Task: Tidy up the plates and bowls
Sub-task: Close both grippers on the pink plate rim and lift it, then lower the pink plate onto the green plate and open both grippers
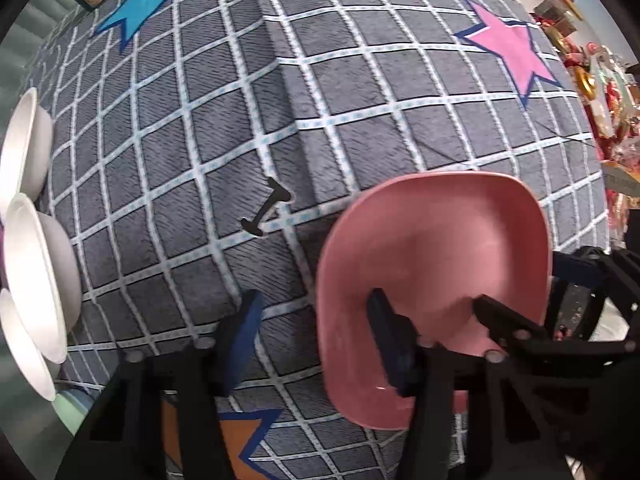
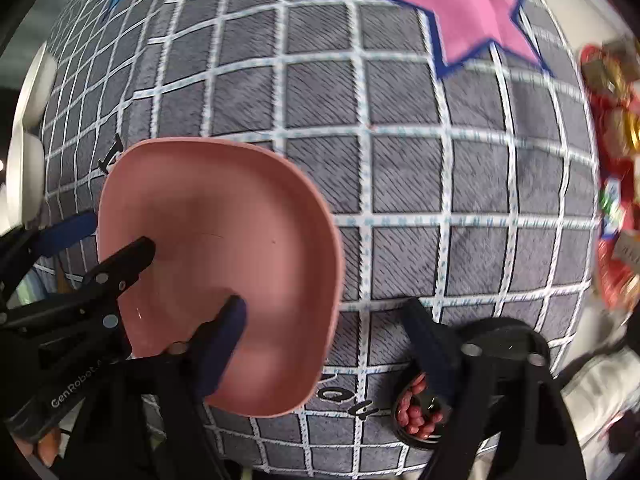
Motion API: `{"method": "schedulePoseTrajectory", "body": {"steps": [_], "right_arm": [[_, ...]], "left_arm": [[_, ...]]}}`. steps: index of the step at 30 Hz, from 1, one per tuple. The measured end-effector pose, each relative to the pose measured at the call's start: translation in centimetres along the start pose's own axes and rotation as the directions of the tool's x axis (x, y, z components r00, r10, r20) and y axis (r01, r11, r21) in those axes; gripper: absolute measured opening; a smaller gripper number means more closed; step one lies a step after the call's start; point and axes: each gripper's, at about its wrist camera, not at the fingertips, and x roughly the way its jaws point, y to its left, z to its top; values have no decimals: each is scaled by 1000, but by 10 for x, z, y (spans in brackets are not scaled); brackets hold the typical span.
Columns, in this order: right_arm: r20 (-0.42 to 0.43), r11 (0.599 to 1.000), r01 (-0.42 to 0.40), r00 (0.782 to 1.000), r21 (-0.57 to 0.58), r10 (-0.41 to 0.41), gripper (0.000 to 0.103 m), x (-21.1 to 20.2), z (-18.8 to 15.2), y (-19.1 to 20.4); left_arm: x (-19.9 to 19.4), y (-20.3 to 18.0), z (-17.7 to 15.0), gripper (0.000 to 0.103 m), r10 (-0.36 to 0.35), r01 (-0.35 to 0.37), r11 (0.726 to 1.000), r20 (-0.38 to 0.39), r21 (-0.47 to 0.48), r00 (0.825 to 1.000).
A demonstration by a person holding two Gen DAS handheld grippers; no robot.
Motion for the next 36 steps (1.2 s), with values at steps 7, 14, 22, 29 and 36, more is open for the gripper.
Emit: {"method": "schedulePoseTrajectory", "body": {"steps": [7, 14, 22, 29, 36], "right_arm": [[-38, 995, -102, 994, -12, 101, 48, -2, -8, 17], [-49, 983, -183, 982, -33, 181, 48, 1, -36, 46], [13, 976, -211, 977, 54, 211, 49, 5, -83, 38], [0, 983, -180, 984, 33, 180, 46, 14, -92, 73], [-27, 982, -180, 983, 62, 182, 45, 14, -120, 110]], "left_arm": [[-11, -22, -18, 26, 4, -4, 1000, -19, -4, 1000], [-17, -18, -43, 26, 1, -4, 998, -50, -68, 999], [-24, -29, -70, 33, 2, -2, 999, 4, -49, 1000], [-30, -14, -113, 31, -31, 31, 998, 6, -52, 1000], [-28, 5, -175, 31, -50, 50, 996, -1, -71, 999]]}}
